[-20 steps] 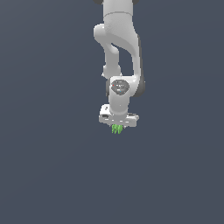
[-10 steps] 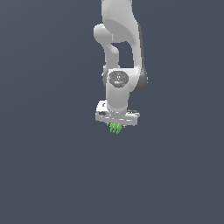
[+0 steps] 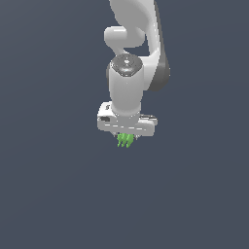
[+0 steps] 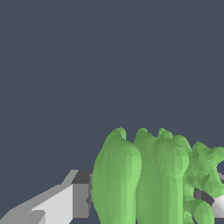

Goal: Pick up the object and move it to a goal position.

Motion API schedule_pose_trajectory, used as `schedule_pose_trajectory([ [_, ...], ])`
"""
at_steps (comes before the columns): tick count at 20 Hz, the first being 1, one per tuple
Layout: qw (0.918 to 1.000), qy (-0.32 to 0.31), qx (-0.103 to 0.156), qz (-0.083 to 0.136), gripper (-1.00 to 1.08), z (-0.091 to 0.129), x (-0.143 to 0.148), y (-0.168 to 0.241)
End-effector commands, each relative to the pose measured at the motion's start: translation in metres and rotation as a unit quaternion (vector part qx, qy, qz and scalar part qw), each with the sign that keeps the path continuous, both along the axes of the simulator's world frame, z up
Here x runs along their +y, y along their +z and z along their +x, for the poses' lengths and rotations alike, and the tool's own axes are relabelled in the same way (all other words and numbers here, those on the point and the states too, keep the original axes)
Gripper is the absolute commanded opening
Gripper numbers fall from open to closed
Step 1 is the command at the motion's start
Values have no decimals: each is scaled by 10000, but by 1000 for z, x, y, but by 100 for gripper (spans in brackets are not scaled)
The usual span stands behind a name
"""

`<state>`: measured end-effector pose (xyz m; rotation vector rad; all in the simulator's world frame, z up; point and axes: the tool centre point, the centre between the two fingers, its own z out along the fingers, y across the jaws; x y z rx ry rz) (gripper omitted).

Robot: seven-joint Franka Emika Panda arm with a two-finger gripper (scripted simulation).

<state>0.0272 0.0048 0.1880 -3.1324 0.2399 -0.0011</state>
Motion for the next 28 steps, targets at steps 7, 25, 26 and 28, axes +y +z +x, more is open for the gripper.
schedule_pose_trajectory([
  [7, 10000, 1, 4, 0, -100, 34, -13, 69],
  [25, 10000, 1, 4, 0, -100, 69, -24, 132],
  [26, 10000, 1, 4, 0, -100, 70, -24, 133],
  [28, 10000, 1, 4, 0, -100, 70, -24, 133],
])
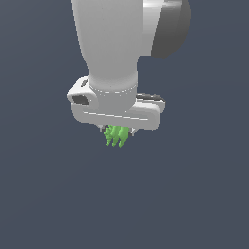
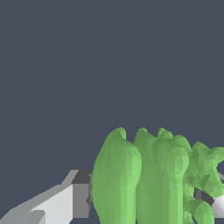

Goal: Pick up the object and move it to a goal position.

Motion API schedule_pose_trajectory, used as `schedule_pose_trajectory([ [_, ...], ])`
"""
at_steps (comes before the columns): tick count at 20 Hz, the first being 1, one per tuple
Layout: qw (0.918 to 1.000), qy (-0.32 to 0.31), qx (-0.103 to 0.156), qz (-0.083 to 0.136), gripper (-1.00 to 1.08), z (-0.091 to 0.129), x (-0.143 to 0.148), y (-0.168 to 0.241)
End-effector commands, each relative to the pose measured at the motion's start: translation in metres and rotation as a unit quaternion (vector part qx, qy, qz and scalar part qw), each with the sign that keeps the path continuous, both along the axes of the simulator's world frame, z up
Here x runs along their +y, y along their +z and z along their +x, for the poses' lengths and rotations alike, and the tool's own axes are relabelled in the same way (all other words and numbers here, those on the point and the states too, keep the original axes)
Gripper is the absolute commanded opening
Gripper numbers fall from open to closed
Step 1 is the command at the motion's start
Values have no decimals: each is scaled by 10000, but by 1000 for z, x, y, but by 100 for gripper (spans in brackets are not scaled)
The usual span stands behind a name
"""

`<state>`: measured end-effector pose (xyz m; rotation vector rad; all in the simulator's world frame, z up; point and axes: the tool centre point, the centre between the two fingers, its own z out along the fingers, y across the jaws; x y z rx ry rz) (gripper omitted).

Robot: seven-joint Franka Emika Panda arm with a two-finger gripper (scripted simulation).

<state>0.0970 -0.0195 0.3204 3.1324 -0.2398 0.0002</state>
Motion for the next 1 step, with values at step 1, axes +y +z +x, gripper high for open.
schedule_pose_trajectory([
  [1, 10000, 1, 1, 0, -100, 1, 0, 1],
])
